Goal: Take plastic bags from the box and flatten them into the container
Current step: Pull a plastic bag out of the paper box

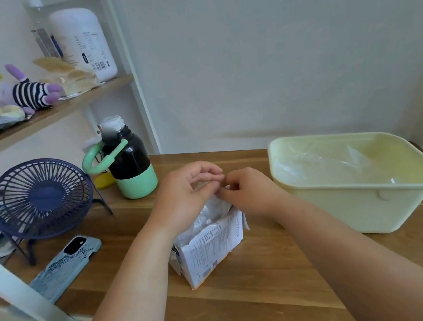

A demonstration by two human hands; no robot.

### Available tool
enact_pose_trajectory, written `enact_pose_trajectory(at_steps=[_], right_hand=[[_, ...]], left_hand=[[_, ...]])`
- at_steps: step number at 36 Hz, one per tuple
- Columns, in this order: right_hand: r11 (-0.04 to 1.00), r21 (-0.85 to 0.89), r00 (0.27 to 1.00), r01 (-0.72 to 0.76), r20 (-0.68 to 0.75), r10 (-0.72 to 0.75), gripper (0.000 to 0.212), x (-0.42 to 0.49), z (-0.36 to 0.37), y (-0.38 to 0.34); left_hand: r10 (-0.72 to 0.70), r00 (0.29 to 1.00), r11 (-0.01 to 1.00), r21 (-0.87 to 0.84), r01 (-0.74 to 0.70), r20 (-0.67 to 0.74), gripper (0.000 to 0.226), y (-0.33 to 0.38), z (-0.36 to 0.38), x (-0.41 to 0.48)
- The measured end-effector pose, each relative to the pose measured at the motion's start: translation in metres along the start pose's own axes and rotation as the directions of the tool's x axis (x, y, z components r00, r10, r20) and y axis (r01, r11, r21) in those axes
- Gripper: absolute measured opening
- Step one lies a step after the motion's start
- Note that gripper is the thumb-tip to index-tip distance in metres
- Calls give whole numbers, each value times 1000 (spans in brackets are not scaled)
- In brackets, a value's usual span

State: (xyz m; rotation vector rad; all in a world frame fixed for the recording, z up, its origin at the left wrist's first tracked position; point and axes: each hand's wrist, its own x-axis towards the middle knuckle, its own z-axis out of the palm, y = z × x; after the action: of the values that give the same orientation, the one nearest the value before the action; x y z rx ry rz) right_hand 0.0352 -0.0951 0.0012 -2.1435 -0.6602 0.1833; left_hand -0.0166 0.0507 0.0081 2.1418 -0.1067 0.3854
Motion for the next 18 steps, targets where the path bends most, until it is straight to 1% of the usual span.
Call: enact_pose_trajectory(at_steps=[2, 4, 5, 6, 8, 10, 12, 14, 16, 18], right_hand=[[999, 38, 1000, 18, -3, -18, 30, 0, 1, 1], [987, 160, 1000, -3, -14, 5, 22, 0, 1, 1], [968, 251, 999, -24, -29, 32, 20, 0, 2, 4], [930, 362, 996, -62, -37, 80, 21, 1, 2, 4], [790, 597, 983, -139, -15, 184, 21, 3, -1, 4], [658, 735, 965, -167, -15, 261, 17, 6, -4, 4], [611, 783, 936, -115, -120, 330, 17, 9, -11, 2], [615, 789, 877, -6, -291, 383, 20, 9, -21, -1], [662, 743, 798, 102, -458, 391, 28, 5, -34, -5], [733, 662, 737, 156, -571, 360, 32, -1, -47, -8]], left_hand=[[-37, 999, 999, -23, 37, 27, 34, -4, -1, -2], [-91, 995, 996, -19, 91, 34, 43, -7, 0, -5], [-111, 993, 994, -7, 111, 26, 47, -8, 0, -6], [-132, 991, 991, 12, 132, 19, 52, -8, 0, -8], [-188, 981, 982, 36, 187, 45, 65, -8, -1, -9], [-244, 965, 970, 45, 240, 94, 79, -8, -1, -9], [-261, 959, 963, 89, 252, 111, 86, -7, -1, -9], [-261, 958, 960, 140, 243, 121, 86, -6, 0, -9], [-250, 959, 954, 206, 219, 134, 80, -3, 2, -8], [-214, 968, 957, 225, 181, 130, 84, -1, 5, -6]])
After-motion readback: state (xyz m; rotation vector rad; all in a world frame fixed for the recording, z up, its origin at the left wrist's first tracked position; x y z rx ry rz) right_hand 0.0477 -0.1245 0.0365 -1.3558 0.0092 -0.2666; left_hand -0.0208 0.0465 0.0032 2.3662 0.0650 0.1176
